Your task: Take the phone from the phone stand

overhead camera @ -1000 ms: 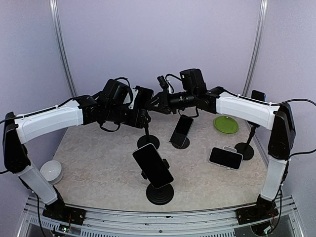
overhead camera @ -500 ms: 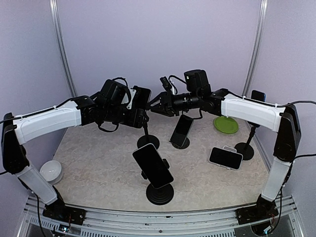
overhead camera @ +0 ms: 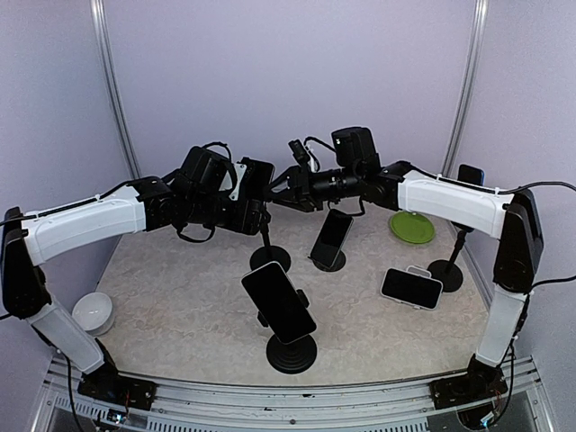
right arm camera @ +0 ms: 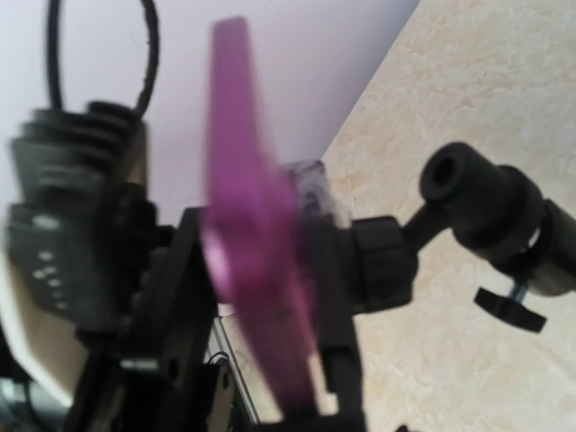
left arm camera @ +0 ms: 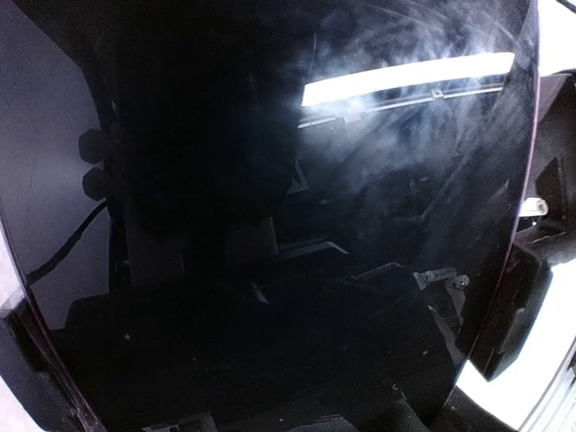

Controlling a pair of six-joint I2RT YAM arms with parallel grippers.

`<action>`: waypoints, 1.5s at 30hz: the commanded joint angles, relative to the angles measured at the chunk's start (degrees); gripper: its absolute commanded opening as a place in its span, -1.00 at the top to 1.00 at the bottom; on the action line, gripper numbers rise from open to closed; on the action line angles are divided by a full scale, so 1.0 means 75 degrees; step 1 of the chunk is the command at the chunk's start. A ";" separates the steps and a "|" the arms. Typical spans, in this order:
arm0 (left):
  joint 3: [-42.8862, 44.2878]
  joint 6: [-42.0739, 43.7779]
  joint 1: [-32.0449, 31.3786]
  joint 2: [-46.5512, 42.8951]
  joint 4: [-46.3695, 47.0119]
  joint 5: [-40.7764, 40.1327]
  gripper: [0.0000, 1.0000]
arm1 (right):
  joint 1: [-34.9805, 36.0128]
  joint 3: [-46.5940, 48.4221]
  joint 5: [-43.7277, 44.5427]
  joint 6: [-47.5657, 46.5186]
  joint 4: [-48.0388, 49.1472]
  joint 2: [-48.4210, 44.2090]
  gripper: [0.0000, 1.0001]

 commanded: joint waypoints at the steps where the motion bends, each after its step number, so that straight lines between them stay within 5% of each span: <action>1: -0.0003 0.0004 0.0029 -0.0320 0.0356 -0.0022 -0.13 | -0.0001 0.0286 -0.0061 0.0013 0.0116 0.0234 0.05; 13: -0.0090 0.0011 0.0038 -0.0359 0.0466 0.0154 0.00 | -0.0006 0.0430 0.0022 -0.0126 0.0022 0.0432 0.23; 24: -0.0158 -0.0299 0.0455 -0.0457 0.0280 -0.0335 0.12 | -0.0058 0.0508 0.0022 -0.0412 -0.0267 0.0318 1.00; 33: -0.0494 -0.0759 0.1613 -0.0837 0.0055 -0.0850 0.25 | -0.0427 -0.0029 -0.0611 -0.0755 -0.0155 -0.0083 1.00; 39: -0.0820 -0.0783 0.2119 -0.1120 0.0767 0.0839 0.29 | -0.0533 -0.0044 -0.0740 -0.1035 -0.0397 -0.0099 1.00; 45: -0.0828 -0.0783 0.1535 -0.1112 0.1807 0.2967 0.30 | -0.0534 0.0279 -0.0564 -0.0908 -0.0372 0.0138 1.00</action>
